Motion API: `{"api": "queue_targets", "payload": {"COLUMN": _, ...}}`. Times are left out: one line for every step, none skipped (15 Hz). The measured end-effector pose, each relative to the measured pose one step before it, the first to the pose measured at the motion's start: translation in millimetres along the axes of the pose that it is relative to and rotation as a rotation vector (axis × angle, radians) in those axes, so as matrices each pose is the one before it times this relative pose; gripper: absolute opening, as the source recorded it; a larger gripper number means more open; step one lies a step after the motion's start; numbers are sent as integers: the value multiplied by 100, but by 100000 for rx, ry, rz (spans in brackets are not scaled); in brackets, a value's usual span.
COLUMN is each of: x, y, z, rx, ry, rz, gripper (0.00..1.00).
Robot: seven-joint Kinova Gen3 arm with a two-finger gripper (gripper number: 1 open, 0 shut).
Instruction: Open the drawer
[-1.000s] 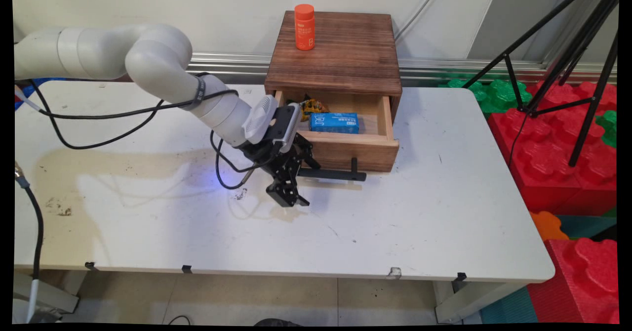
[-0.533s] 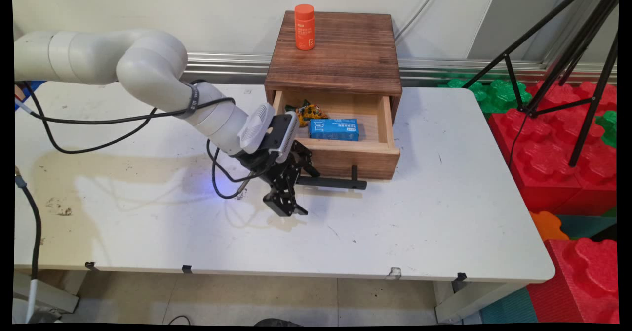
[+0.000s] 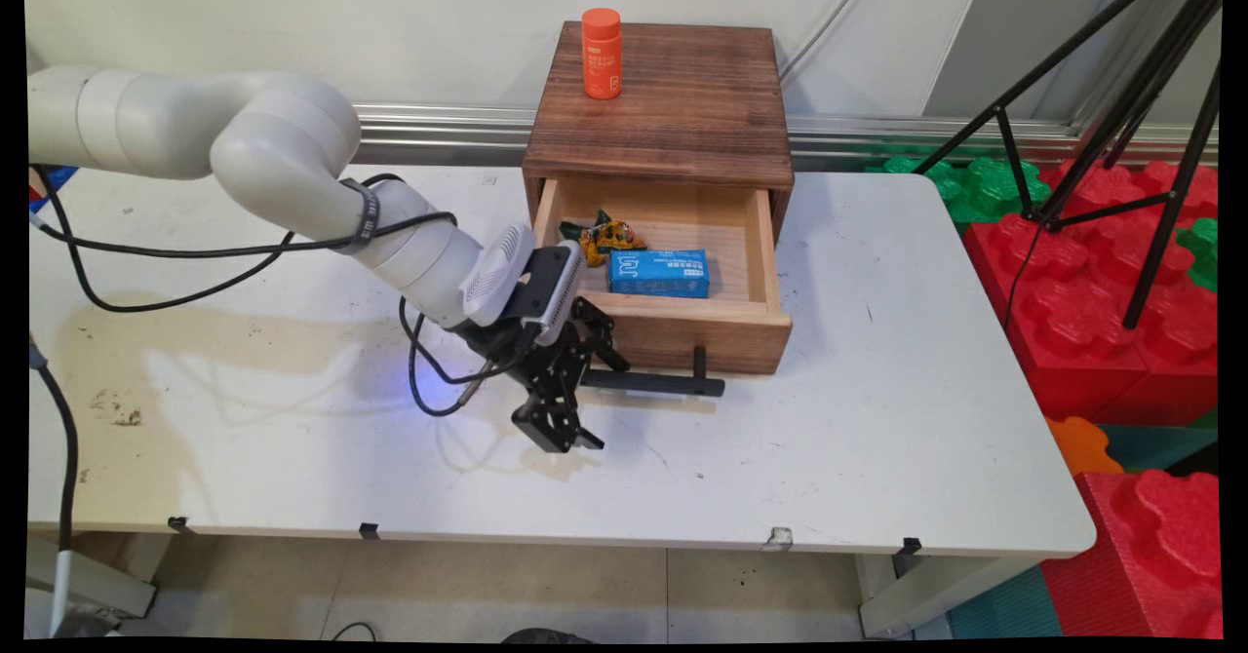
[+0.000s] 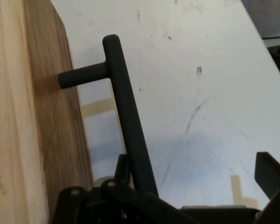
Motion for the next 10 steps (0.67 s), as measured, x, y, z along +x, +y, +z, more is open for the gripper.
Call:
{"api": "queue_targets", "payload": {"x": 78, "y": 265, "z": -7, "rx": -316, "ry": 246, "rz": 31, "gripper": 100}}
{"api": "queue_targets", "payload": {"x": 71, "y": 202, "z": 0, "rx": -245, "ry": 166, "rz": 21, "gripper": 100}}
{"api": "queue_targets", "payload": {"x": 64, "y": 169, "z": 0, "rx": -195, "ry": 145, "rz": -29, "gripper": 100}}
{"api": "queue_targets", "payload": {"x": 62, "y": 173, "z": 4, "rx": -223, "ry": 93, "rz": -38, "gripper": 100}}
{"api": "queue_targets", "payload": {"x": 74, "y": 200, "z": 14, "rx": -282, "ry": 128, "rz": -79, "gripper": 100}}
{"api": "queue_targets", "payload": {"x": 77, "y": 243, "z": 4, "rx": -321, "ry": 126, "rz": -152, "gripper": 100}}
{"api": "queue_targets", "payload": {"x": 103, "y": 268, "z": 11, "rx": -402, "ry": 139, "rz": -150, "gripper": 100}}
{"api": "queue_targets", "payload": {"x": 75, "y": 159, "z": 9, "rx": -273, "ry": 145, "rz": -68, "gripper": 100}}
{"api": "queue_targets", "payload": {"x": 66, "y": 161, "z": 5, "rx": -254, "ry": 95, "rz": -100, "gripper": 100}}
{"api": "queue_targets", "payload": {"x": 64, "y": 156, "z": 8, "rx": -216, "ry": 128, "rz": -94, "gripper": 100}}
